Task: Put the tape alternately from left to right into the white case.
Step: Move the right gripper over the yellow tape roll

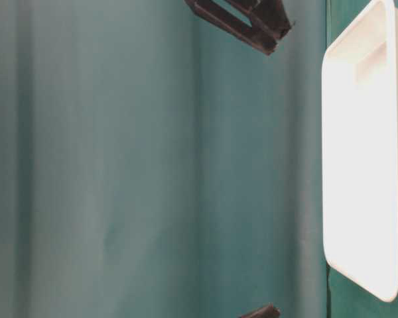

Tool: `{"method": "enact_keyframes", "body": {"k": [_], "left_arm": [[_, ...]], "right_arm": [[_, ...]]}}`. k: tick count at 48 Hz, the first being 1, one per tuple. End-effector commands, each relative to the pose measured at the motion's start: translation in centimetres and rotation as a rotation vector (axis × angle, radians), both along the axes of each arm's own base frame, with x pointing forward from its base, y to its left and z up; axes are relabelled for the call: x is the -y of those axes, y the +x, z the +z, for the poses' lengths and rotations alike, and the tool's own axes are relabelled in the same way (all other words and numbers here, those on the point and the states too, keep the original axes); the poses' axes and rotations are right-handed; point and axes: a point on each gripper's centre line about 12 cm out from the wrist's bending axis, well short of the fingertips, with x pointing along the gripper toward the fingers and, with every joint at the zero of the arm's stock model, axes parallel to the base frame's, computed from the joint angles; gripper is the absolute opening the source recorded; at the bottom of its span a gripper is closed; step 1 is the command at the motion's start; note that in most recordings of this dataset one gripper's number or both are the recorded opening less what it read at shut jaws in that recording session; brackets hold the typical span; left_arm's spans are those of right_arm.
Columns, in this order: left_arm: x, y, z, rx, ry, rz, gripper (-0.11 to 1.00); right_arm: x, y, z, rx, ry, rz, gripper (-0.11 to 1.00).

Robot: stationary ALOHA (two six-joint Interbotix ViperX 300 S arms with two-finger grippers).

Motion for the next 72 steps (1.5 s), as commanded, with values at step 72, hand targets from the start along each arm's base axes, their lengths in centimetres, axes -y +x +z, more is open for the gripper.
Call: {"method": "enact_keyframes", "body": {"k": [72], "left_arm": [[-0.2, -0.3, -0.5, -0.015, -0.001, 0.006, 0.63]], "right_arm": [[-6.1, 9.6, -5.9, -0.288, 0.058, 0.101, 0.74]]}}
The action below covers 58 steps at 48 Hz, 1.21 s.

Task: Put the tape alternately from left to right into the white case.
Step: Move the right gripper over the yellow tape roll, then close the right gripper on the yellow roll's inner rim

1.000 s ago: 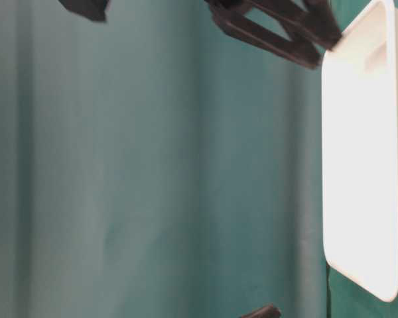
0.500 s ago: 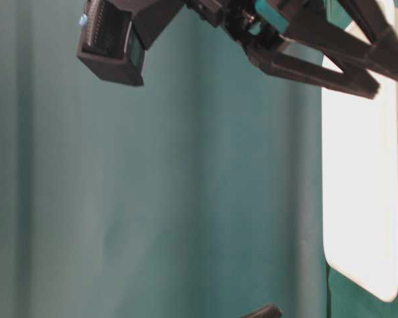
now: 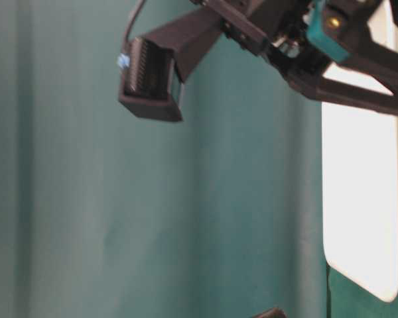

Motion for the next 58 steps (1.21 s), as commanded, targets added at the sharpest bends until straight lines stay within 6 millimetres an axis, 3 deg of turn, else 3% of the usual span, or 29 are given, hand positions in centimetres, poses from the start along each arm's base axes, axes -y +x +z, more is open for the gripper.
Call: {"method": "enact_keyframes", "body": {"k": [1, 26, 58], "left_arm": [[-0.1, -0.2, -0.1, 0.002, -0.001, 0.004, 0.63], [-0.2, -0.6, -0.7, -0.017, -0.002, 0.009, 0.63], [-0.5, -0.5, -0.7, -0.015, -0.003, 0.022, 0.63]], "right_arm": [[-0.3, 0.9, 0.8, 0.029, 0.004, 0.004, 0.74], [-1.3, 2.4, -0.7, -0.001, 0.027, -0.003, 0.74], [-1.1, 2.5, -3.5, -0.067, 0.022, -0.019, 0.74]]}}
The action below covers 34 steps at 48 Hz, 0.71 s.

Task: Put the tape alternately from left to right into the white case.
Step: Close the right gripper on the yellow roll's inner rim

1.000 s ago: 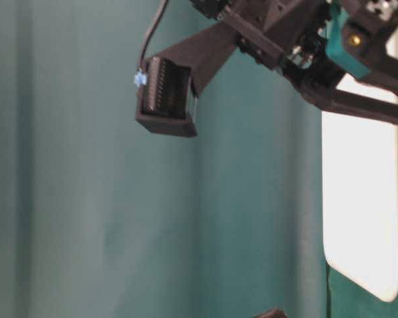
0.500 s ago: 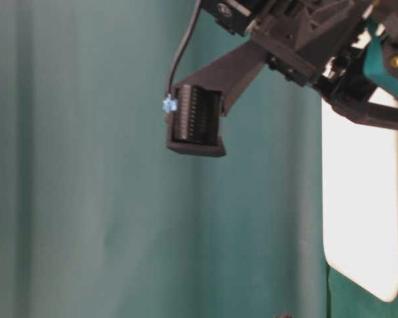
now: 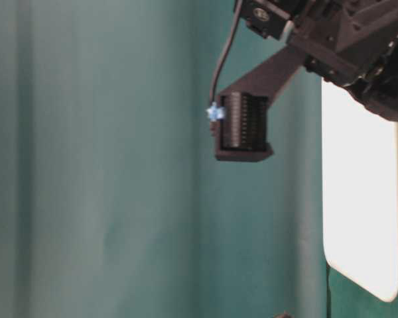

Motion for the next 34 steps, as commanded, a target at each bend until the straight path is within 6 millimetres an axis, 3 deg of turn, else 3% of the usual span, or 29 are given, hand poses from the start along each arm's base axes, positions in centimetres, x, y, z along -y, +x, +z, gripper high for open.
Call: {"method": "enact_keyframes", "body": {"k": [1, 18, 22, 28, 34], "left_arm": [[-0.08, -0.08, 0.06, 0.006, -0.002, 0.005, 0.63], [-0.08, -0.12, -0.01, 0.003, -0.004, 0.006, 0.63], [-0.08, -0.12, -0.01, 0.003, -0.004, 0.006, 0.63], [-0.08, -0.08, 0.06, 0.006, -0.003, 0.006, 0.63], [-0.08, -0.05, 0.10, 0.006, -0.004, 0.006, 0.63]], "right_arm": [[0.09, 0.65, 1.02, 0.035, 0.005, -0.005, 0.74], [0.13, 0.81, 1.05, 0.035, 0.004, -0.005, 0.67], [0.06, 0.85, 1.16, 0.038, 0.005, -0.004, 0.55], [0.06, 0.86, 1.48, 0.046, 0.005, -0.002, 0.27], [0.11, 0.92, 1.78, 0.053, 0.006, -0.004, 0.27]]}}
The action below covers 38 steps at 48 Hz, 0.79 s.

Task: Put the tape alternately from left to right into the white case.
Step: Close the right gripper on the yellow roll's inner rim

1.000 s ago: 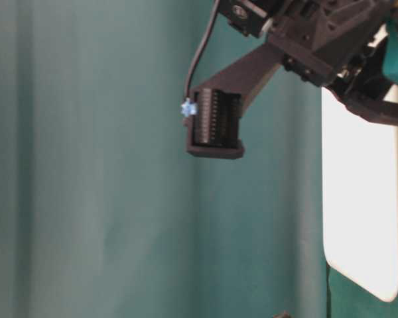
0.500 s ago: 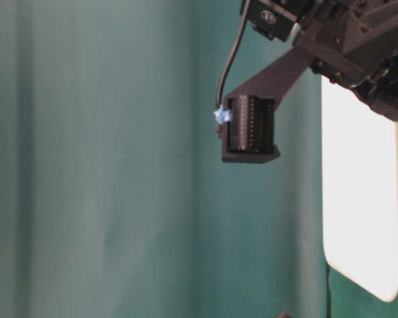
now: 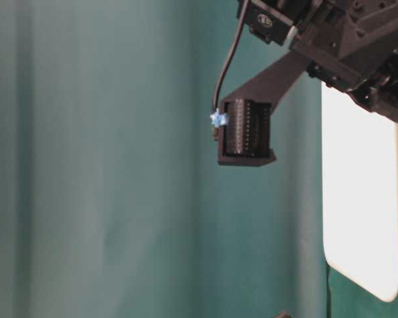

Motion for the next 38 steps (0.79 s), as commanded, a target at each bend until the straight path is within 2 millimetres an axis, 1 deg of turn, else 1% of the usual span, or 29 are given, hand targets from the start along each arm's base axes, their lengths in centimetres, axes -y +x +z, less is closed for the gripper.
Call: {"method": "enact_keyframes", "body": {"k": [1, 13, 16, 23, 28, 32, 38], "left_arm": [[-0.1, 0.0, 0.1, 0.008, -0.002, 0.005, 0.63], [-0.1, 0.0, 0.2, 0.009, -0.002, 0.005, 0.63], [-0.1, 0.0, 0.2, 0.009, -0.002, 0.005, 0.63], [-0.1, 0.0, 0.1, 0.008, -0.002, 0.005, 0.63], [-0.1, 0.0, 0.1, 0.008, -0.002, 0.005, 0.63], [-0.1, 0.0, 0.1, 0.008, -0.002, 0.005, 0.63], [-0.1, 0.0, 0.2, 0.009, -0.002, 0.005, 0.63]], "right_arm": [[-0.1, 0.6, 1.8, 0.052, 0.008, 0.000, 0.27], [-0.1, 0.6, 2.2, 0.061, 0.009, 0.000, 0.27], [0.0, 0.5, 2.8, 0.067, 0.010, -0.002, 0.27], [0.1, 0.2, 5.7, 0.091, 0.006, 0.003, 0.27], [0.2, -0.1, 7.3, 0.113, -0.006, 0.014, 0.27], [0.3, -0.3, 8.1, 0.125, -0.025, 0.027, 0.27], [0.4, -0.4, 8.4, 0.126, -0.040, 0.036, 0.27]]}}
